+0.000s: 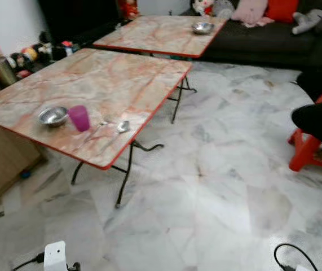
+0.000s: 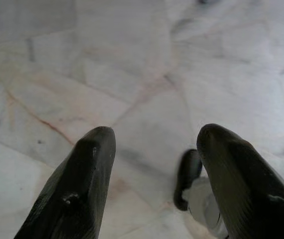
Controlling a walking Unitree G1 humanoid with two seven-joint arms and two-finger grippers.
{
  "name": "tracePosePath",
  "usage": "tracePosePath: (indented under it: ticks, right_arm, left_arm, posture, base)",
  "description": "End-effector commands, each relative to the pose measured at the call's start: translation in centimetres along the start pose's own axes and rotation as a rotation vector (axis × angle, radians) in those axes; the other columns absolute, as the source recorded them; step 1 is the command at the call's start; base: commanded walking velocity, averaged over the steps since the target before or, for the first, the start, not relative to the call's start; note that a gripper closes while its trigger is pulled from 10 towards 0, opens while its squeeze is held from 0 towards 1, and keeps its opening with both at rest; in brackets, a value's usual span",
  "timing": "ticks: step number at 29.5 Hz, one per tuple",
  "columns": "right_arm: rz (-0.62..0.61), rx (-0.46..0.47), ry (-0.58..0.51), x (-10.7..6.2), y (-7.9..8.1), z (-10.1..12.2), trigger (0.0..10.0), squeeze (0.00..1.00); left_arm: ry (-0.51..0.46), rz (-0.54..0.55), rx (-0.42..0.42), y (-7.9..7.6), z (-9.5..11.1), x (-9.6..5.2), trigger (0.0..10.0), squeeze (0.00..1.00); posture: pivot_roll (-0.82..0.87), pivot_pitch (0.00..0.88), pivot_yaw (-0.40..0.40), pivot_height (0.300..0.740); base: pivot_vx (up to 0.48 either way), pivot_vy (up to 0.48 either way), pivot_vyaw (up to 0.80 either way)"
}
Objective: Setting the table
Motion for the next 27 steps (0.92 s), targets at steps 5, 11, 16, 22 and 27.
tracePosePath:
  ticks: [5, 11, 16, 22, 27]
  right_arm:
    - [0.007, 0.005, 0.016, -0.08, 0.28, -0.63, 10.0, 0.0]
    - [0.005, 0.001, 0.012, -0.08, 0.27, -0.59, 10.0, 0.0]
    - [0.005, 0.005, 0.013, -0.08, 0.28, -0.62, 10.0, 0.0]
    - [0.004, 0.006, 0.016, -0.08, 0.29, -0.66, 10.0, 0.0]
    - [0.002, 0.002, 0.009, -0.08, 0.29, -0.58, 10.0, 0.0]
  left_arm:
    - [0.014, 0.012, -0.008, 0.39, -0.16, -0.03, 10.0, 0.0]
    - [0.014, 0.013, -0.009, 0.4, -0.17, -0.03, 10.0, 0.0]
    - [0.014, 0.012, -0.007, 0.4, -0.16, -0.03, 10.0, 0.0]
    - [0.014, 0.01, -0.006, 0.39, -0.14, -0.03, 10.0, 0.0]
    - [0.013, 0.008, -0.006, 0.38, -0.14, -0.03, 10.0, 0.0]
  posture:
    - [0.03, 0.05, 0.066, 0.74]
    - [0.03, 0.05, 0.067, 0.74]
    - [0.03, 0.05, 0.067, 0.74]
    - [0.03, 0.045, 0.069, 0.74]
    - [0.03, 0.042, 0.068, 0.74]
  base:
    - [0.0, 0.366, -0.63]
    - [0.0, 0.366, 0.0]
    - [0.0, 0.36, 0.0]
    - [0.0, 0.355, -0.53]
    - [0.0, 0.356, 0.0]
Point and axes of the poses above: a point about 5 cm out from each wrist's last joint towards the gripper, its own x axis pointing out of the wrist towards the gripper, its own z axis along the axis of the wrist's last joint, y = z × x, the point moved 1 cm from there along x, pointing out of the wrist towards the gripper, and after that the axes turned 4 degrees about x, right-handed, at the moved point
